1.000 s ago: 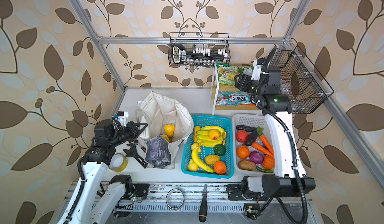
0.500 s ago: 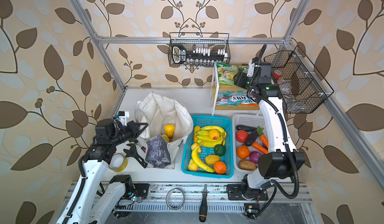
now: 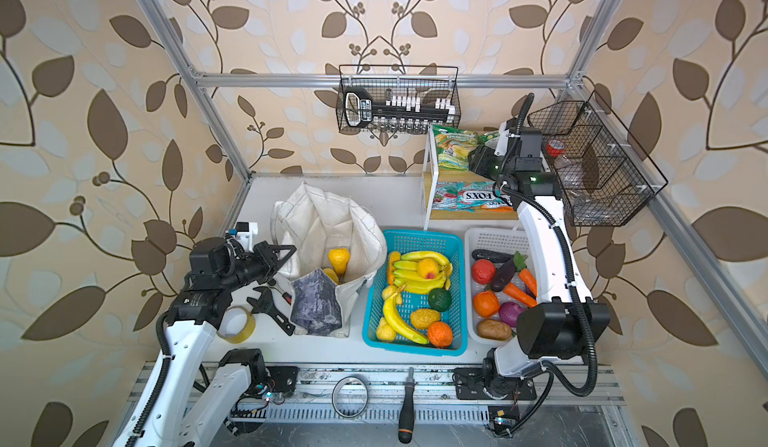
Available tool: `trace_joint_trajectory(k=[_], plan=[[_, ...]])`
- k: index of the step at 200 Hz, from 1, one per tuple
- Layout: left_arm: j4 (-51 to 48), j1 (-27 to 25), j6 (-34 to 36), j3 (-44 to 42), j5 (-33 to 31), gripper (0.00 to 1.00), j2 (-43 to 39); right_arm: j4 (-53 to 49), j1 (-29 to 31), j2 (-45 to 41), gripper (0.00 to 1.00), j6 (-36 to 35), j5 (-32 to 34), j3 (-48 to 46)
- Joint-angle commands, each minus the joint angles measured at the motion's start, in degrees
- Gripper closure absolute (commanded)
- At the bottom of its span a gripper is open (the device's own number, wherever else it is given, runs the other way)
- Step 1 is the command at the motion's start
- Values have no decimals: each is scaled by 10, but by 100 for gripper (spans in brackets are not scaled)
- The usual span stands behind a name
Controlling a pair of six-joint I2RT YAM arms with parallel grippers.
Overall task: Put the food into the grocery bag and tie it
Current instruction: 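Close the right gripper on the top edge of a green Spring Tea candy bag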
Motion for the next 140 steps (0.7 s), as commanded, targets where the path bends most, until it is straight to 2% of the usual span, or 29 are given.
trace_joint_trajectory(k=[1, 24, 88, 110, 126, 140], plan=[[20, 3, 15, 10, 12, 100, -8, -4, -2, -8, 37, 17, -16, -29], [18, 3, 14, 11, 12, 100, -10, 14, -11, -11, 41, 27, -34, -46], [17, 3, 16, 5, 9, 100, -12, 67, -16, -36, 64, 42, -44, -76], [19, 2, 13, 6, 10, 100, -15, 68, -11, -43, 75, 37, -31, -73], [21, 3, 13, 8, 10, 100, -13, 72, -9, -52, 78, 45, -40, -74], [19, 3, 13, 9, 11, 100, -12, 78, -5, -59, 88, 47, -39, -73]])
